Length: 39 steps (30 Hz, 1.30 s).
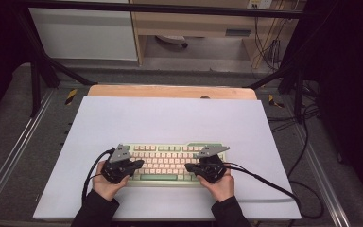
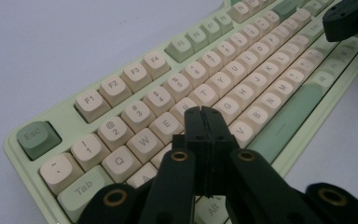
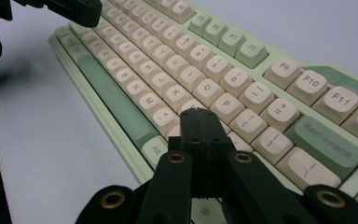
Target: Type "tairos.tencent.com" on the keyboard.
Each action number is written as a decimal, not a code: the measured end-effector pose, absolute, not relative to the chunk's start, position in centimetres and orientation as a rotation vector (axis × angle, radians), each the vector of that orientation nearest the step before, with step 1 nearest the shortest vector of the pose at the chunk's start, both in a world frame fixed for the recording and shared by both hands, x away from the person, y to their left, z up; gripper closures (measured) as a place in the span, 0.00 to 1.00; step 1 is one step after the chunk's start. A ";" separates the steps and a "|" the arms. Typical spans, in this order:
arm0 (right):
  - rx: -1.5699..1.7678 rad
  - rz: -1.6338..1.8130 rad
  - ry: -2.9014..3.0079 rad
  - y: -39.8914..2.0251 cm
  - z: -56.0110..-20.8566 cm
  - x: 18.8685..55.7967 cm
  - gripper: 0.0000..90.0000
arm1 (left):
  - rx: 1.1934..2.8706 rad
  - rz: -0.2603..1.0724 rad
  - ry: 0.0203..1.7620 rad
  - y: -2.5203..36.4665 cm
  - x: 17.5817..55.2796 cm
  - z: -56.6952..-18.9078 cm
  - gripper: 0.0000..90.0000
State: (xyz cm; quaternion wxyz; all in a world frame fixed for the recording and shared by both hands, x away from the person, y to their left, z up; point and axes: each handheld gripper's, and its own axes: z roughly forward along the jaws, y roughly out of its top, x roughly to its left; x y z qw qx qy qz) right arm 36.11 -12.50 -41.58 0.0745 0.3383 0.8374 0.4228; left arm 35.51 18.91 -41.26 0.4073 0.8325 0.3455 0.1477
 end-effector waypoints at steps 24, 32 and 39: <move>1.008 1.261 2.519 -12.5 -41.7 36.1 1.00 | 2.112 0.401 0.939 18.0 38.1 -42.2 1.00; 1.007 1.261 2.518 -12.5 -41.7 36.1 1.00 | 2.117 0.401 0.935 17.9 38.2 -42.6 1.00; 1.007 1.259 2.521 -12.5 -41.7 36.1 1.00 | 2.129 0.398 0.930 17.8 38.2 -42.9 1.00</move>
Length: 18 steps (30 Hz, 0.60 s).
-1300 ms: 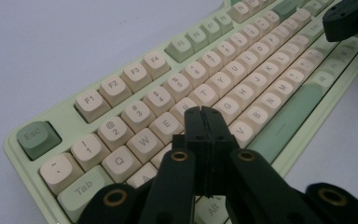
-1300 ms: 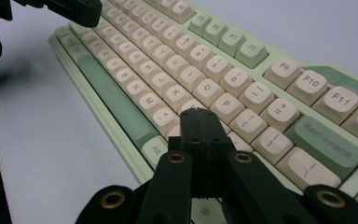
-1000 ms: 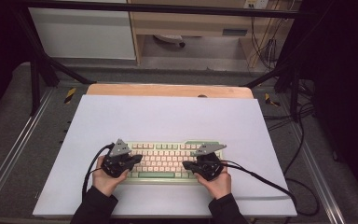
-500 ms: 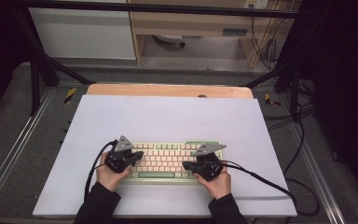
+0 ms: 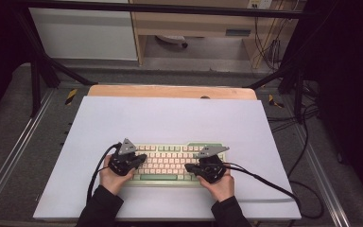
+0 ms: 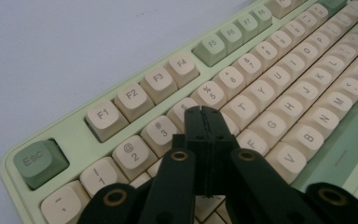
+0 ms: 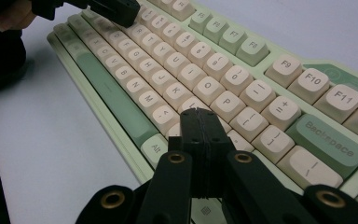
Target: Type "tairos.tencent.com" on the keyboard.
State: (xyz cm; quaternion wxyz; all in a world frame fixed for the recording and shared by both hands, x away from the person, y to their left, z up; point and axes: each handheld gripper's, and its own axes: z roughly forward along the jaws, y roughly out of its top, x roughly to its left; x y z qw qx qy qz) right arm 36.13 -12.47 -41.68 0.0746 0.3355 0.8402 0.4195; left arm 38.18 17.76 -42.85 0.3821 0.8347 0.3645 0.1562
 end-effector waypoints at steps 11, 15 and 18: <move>1.005 1.265 2.518 -12.4 -41.7 36.1 1.00 | 2.110 0.390 0.903 18.1 37.5 -42.2 1.00; 1.001 1.274 2.517 -12.4 -41.7 36.0 1.00 | 2.105 0.386 0.892 18.3 37.0 -41.9 1.00; 1.003 1.278 2.517 -12.3 -41.7 36.0 1.00 | 2.101 0.386 0.891 18.7 36.7 -41.8 1.00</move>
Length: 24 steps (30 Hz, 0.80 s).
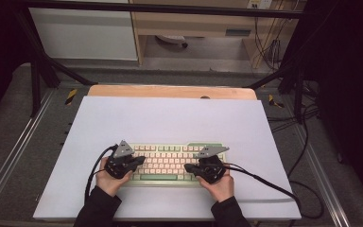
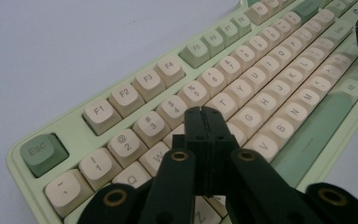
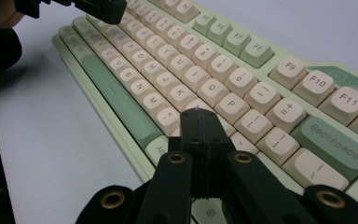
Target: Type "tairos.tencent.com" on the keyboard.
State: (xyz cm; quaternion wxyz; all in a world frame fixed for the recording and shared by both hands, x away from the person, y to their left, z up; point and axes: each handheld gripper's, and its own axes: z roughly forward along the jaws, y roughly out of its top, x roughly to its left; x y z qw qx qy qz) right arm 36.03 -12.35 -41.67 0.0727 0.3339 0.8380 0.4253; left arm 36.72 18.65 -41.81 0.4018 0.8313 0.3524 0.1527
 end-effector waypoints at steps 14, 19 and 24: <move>1.014 1.308 2.513 -12.2 -41.3 35.9 1.00 | 2.082 0.384 0.916 20.3 35.6 -41.8 1.00; 1.000 1.309 2.518 -11.9 -41.2 35.9 1.00 | 2.080 0.388 0.918 20.5 35.5 -41.8 1.00; 0.995 1.322 2.519 -11.4 -41.0 35.9 1.00 | 2.078 0.385 0.919 20.9 35.2 -41.9 1.00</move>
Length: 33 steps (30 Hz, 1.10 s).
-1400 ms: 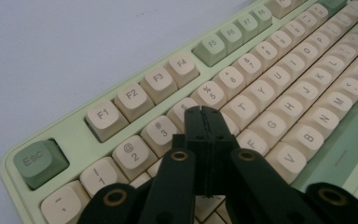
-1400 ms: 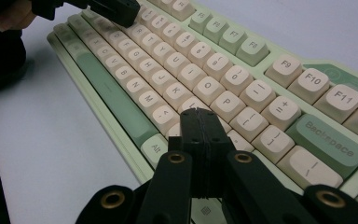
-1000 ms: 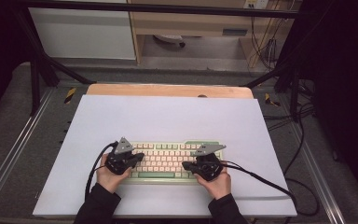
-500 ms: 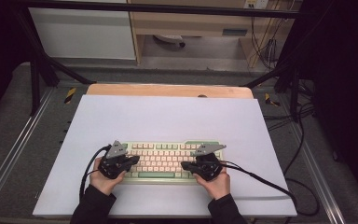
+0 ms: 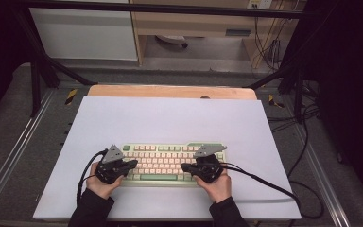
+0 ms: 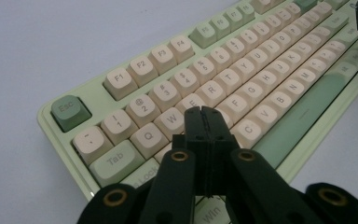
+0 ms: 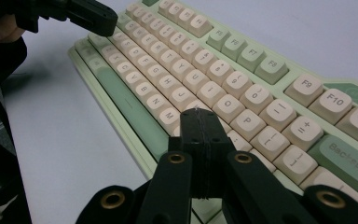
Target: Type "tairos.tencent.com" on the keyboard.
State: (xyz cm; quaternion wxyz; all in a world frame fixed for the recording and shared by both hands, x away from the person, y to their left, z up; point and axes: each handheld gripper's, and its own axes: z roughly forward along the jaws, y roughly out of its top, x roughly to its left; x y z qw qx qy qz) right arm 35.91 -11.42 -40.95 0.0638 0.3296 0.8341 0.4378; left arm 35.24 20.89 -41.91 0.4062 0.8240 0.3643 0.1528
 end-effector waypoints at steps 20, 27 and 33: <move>0.968 1.354 2.568 -7.2 -41.4 36.5 1.00 | 2.073 0.384 0.929 21.4 35.2 -42.1 1.00; 0.973 1.335 2.593 -6.2 -42.4 36.8 1.00 | 2.074 0.383 0.929 21.4 35.2 -42.1 1.00; 0.975 1.325 2.600 -5.8 -43.0 37.0 1.00 | 2.074 0.382 0.929 21.4 35.2 -42.1 1.00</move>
